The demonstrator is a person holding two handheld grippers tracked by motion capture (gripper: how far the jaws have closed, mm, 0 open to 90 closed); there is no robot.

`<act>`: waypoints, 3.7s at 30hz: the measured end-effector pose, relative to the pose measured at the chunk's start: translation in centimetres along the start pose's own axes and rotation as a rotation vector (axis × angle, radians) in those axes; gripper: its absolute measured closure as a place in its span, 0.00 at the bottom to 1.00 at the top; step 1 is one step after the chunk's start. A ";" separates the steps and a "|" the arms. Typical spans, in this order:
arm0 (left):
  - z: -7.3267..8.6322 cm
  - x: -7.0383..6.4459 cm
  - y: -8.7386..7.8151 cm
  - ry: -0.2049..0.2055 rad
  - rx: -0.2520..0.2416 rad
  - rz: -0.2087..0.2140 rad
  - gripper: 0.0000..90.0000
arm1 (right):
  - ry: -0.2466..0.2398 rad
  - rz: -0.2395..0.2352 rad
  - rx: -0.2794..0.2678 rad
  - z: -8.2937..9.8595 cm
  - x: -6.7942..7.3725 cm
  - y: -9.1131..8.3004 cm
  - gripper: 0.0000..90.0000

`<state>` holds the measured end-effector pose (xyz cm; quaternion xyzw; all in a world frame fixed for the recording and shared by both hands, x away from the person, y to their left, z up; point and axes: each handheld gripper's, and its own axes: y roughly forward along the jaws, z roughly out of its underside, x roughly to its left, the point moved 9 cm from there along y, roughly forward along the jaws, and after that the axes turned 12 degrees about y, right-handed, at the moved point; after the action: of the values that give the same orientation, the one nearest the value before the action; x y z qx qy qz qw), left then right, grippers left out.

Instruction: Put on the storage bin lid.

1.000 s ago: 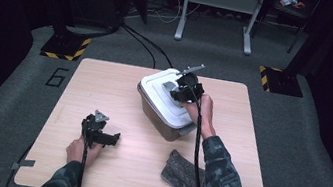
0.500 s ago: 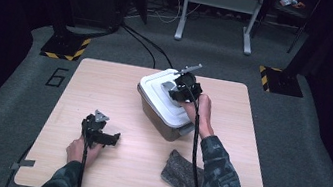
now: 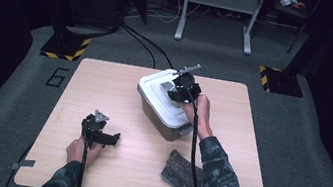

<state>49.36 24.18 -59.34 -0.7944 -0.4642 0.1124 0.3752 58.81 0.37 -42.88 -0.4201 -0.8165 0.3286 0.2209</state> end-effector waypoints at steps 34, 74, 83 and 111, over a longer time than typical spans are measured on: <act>0.0 0.0 0.0 -0.001 -0.001 0.000 0.00 | -0.015 -0.025 -0.052 0.3 -0.1 -2.0 0.26; 0.0 0.0 0.0 0.000 0.000 0.000 0.00 | 0.121 0.124 -0.123 10.9 -7.4 -10.8 0.09; 0.0 0.0 0.0 0.000 0.000 0.000 0.00 | 0.197 0.162 -0.098 16.6 -9.5 -9.2 0.08; 0.0 0.0 0.0 0.000 0.000 0.000 0.00 | 0.325 0.235 -0.082 28.3 -12.2 -5.7 0.02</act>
<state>49.36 24.17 -59.33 -0.7946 -0.4641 0.1123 0.3751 44.45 -22.19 -59.18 -0.5688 -0.7281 0.2466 0.2926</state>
